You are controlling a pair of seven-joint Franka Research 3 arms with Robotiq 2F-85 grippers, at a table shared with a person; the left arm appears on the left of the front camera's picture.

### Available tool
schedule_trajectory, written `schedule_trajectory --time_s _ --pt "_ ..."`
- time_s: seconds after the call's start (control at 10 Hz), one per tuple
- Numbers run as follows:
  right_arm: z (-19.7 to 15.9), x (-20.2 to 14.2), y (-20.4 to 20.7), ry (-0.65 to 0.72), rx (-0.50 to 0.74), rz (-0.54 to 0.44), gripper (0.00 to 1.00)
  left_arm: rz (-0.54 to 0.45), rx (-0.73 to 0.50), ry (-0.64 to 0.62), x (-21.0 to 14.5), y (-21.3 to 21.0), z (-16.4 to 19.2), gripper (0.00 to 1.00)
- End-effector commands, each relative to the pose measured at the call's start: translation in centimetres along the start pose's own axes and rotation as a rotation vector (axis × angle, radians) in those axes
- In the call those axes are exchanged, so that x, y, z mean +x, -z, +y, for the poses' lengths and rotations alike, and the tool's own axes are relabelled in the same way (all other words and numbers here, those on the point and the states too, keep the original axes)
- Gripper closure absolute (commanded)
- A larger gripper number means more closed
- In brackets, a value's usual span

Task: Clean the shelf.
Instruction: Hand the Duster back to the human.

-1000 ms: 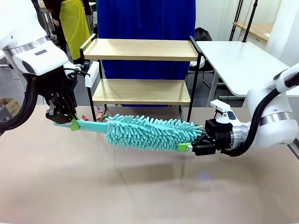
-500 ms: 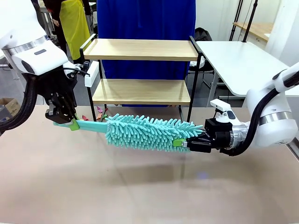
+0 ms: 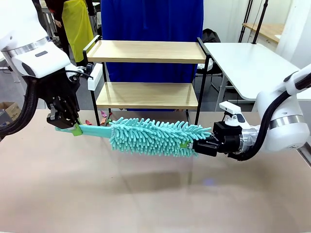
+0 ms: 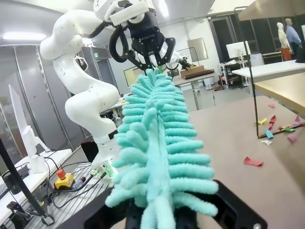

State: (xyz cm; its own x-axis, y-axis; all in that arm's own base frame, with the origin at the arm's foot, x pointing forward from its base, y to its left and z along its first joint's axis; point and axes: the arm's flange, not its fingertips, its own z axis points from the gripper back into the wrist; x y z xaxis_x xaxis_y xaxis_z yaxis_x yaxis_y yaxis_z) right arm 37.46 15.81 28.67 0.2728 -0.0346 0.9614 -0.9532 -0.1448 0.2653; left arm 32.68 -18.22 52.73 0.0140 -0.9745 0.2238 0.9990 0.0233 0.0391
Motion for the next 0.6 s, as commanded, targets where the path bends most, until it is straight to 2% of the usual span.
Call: schedule_trajectory --time_s 0.0,0.1,0.2,0.3,0.4,0.5 --pt "-0.1 0.0 -0.1 -0.051 0.027 -0.016 1.00 -0.016 -0.002 0.019 0.2 -0.1 -0.1 0.87" --pt "-0.4 0.1 0.0 -0.010 0.030 0.024 1.00 -0.016 -0.002 0.019 0.2 -0.1 -0.1 0.87" --pt "-0.5 0.1 0.1 -0.004 0.041 0.034 1.00 0.000 0.000 0.000 0.0 0.0 0.0 0.29" --pt "0.0 0.0 0.0 -0.008 0.003 0.004 1.00 -0.054 -0.003 0.019 -0.8 -0.5 0.0 0.29" --pt "0.0 0.0 0.0 -0.008 0.003 0.004 1.00 -0.099 -0.012 0.019 -1.9 -1.1 0.2 0.00" --pt "0.0 0.0 0.0 -0.008 0.003 0.004 1.00 -0.154 -0.023 0.013 -3.3 -1.7 0.4 0.25"
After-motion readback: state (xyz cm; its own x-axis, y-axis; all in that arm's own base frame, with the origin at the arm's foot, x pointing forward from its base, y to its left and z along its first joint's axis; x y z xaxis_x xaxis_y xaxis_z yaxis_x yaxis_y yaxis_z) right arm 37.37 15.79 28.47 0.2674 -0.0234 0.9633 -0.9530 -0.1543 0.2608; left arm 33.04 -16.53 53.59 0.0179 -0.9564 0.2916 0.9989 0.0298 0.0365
